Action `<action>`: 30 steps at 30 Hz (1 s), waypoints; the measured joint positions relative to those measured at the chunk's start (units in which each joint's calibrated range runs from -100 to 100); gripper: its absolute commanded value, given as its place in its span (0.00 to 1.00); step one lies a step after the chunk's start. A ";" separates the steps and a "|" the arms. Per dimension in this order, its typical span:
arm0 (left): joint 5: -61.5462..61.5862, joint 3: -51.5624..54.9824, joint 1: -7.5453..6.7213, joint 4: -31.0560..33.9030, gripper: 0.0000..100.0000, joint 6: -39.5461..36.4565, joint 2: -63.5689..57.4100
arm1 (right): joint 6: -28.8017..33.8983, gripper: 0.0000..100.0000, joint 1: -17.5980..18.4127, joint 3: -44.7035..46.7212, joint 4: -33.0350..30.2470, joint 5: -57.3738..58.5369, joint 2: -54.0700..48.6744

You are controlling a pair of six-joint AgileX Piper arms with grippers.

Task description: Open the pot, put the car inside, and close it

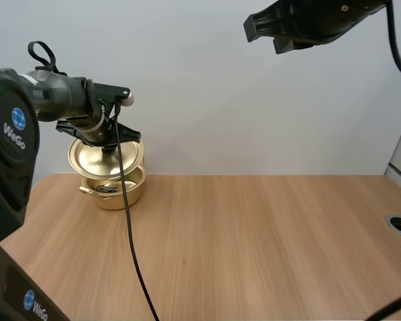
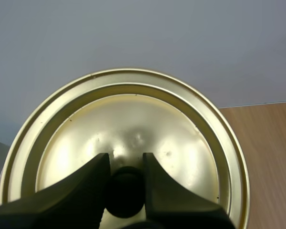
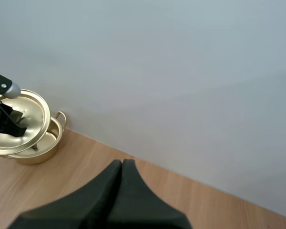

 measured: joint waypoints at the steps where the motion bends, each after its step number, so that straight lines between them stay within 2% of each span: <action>1: -1.38 0.00 0.00 0.00 0.00 0.36 0.92 | 0.00 0.00 -0.33 0.00 -0.11 0.00 -0.80; 6: -4.27 -1.69 -0.07 -0.63 0.00 0.74 4.90 | 0.00 0.00 -2.13 0.00 0.05 0.00 -3.93; 20: 7.35 -10.41 -0.07 -7.62 0.00 5.17 11.82 | 0.00 0.00 -2.82 0.00 0.48 0.00 -4.30; 30: 9.08 -11.09 -0.07 -7.62 0.00 5.17 17.97 | 0.00 0.00 -2.82 0.00 1.73 0.00 -4.70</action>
